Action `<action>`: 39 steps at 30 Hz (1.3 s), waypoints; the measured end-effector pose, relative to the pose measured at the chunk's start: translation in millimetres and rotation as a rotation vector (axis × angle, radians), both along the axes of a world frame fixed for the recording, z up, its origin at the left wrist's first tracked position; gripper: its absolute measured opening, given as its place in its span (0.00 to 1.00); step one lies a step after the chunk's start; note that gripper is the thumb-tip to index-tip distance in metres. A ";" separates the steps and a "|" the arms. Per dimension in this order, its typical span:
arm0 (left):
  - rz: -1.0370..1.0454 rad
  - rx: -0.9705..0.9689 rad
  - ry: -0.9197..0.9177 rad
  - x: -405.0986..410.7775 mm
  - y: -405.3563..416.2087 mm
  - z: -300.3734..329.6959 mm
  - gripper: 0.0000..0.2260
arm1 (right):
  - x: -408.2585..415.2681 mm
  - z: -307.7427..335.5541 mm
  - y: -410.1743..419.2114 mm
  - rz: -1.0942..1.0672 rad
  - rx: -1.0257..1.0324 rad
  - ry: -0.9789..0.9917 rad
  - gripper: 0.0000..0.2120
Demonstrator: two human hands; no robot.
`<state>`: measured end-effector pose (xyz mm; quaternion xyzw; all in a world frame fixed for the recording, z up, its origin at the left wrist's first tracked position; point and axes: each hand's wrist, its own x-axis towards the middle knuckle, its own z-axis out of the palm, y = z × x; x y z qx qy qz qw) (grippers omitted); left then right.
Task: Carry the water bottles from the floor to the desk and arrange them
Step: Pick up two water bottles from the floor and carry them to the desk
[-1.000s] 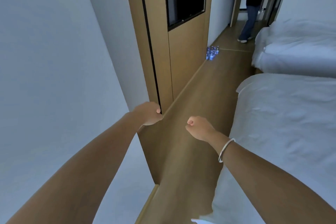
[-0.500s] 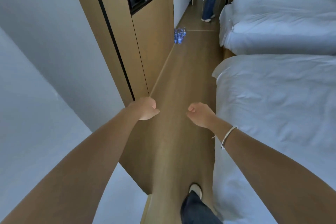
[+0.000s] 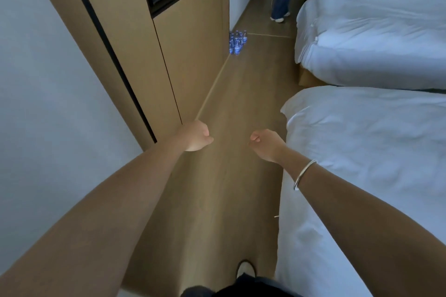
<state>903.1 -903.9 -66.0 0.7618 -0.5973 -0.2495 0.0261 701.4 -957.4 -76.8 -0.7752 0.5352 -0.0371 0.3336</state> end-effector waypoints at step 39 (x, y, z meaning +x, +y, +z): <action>-0.077 0.007 0.045 199.6 -530.2 -36.9 0.12 | 181.4 -52.0 -503.2 -0.159 0.019 0.060 0.12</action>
